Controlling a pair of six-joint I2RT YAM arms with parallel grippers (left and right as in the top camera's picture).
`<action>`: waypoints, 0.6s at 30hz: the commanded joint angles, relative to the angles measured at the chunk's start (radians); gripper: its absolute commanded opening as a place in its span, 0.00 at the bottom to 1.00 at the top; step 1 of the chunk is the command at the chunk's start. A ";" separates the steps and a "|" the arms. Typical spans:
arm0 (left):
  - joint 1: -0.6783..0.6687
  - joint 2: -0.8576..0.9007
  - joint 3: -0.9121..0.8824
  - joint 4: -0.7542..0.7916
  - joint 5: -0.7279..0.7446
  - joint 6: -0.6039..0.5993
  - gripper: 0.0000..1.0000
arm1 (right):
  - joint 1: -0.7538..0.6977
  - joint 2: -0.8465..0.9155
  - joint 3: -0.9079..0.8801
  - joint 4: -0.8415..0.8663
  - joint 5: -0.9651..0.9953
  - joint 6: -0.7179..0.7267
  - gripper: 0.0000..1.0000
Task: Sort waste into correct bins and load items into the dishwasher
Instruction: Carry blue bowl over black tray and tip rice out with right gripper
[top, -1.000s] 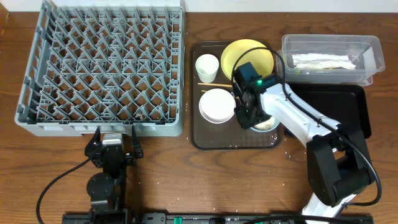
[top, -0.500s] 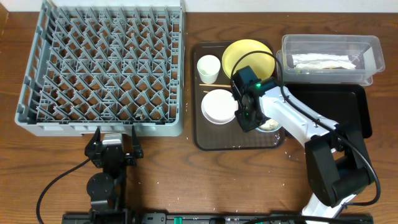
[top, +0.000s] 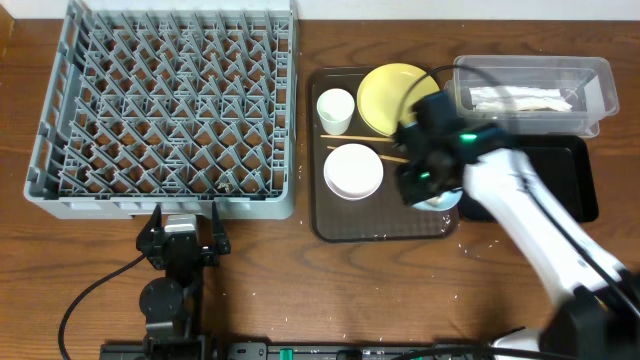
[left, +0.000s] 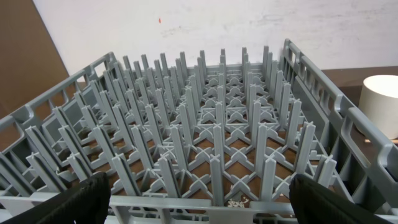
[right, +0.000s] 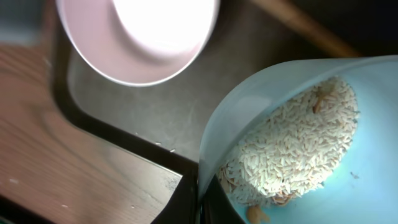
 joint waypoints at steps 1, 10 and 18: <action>0.005 -0.002 -0.018 -0.037 -0.013 0.005 0.93 | -0.110 -0.082 0.025 -0.004 -0.106 -0.013 0.01; 0.005 -0.002 -0.018 -0.037 -0.013 0.005 0.93 | -0.479 -0.127 -0.060 0.069 -0.404 -0.104 0.01; 0.005 -0.002 -0.018 -0.037 -0.013 0.005 0.93 | -0.713 -0.126 -0.237 0.333 -0.763 -0.116 0.01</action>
